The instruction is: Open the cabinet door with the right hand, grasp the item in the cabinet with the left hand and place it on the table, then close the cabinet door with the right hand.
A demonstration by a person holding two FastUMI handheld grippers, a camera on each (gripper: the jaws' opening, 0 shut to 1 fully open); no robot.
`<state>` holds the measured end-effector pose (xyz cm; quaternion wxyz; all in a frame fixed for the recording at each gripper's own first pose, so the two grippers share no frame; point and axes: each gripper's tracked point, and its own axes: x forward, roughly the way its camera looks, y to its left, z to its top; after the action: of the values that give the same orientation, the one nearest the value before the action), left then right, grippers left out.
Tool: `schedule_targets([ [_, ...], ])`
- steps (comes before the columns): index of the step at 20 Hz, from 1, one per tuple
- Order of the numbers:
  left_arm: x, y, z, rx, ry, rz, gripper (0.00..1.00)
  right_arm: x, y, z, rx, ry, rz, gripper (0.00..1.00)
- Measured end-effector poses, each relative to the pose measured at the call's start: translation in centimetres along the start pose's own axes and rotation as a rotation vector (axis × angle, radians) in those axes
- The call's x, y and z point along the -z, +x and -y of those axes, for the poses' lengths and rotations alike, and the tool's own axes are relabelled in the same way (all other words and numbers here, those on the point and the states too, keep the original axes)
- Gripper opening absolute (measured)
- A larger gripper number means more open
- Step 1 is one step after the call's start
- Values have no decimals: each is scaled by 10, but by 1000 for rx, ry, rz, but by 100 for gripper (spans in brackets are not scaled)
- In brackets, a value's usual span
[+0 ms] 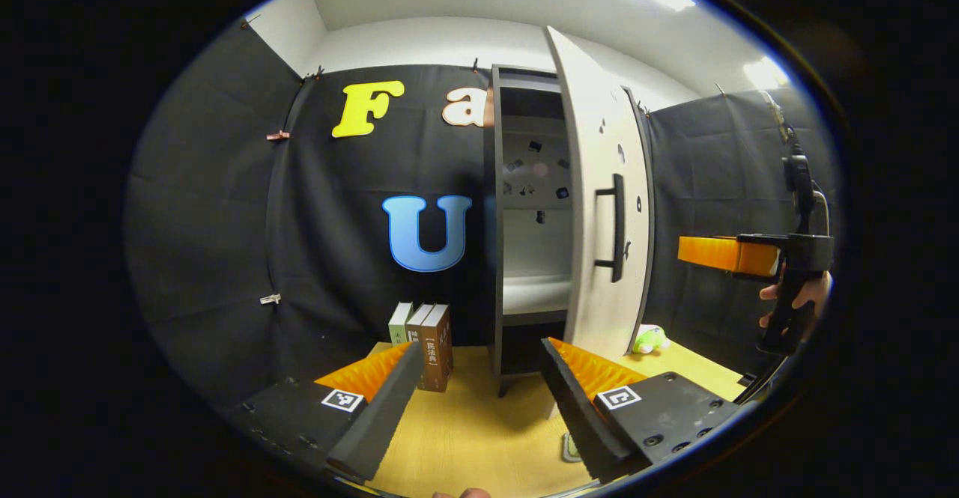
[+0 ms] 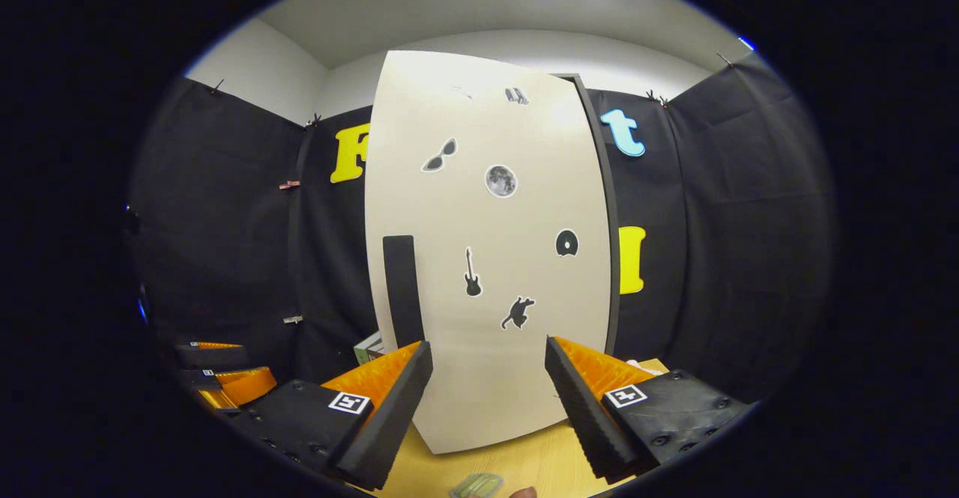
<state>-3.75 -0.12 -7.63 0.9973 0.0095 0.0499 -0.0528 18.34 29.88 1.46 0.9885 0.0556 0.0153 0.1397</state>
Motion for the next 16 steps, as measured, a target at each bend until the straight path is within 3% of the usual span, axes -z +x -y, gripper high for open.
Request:
schedule_targets([
  [16, -30, 18, 16, 16, 12, 56, 98, -7, -29, 29, 88, -28, 16, 98],
])
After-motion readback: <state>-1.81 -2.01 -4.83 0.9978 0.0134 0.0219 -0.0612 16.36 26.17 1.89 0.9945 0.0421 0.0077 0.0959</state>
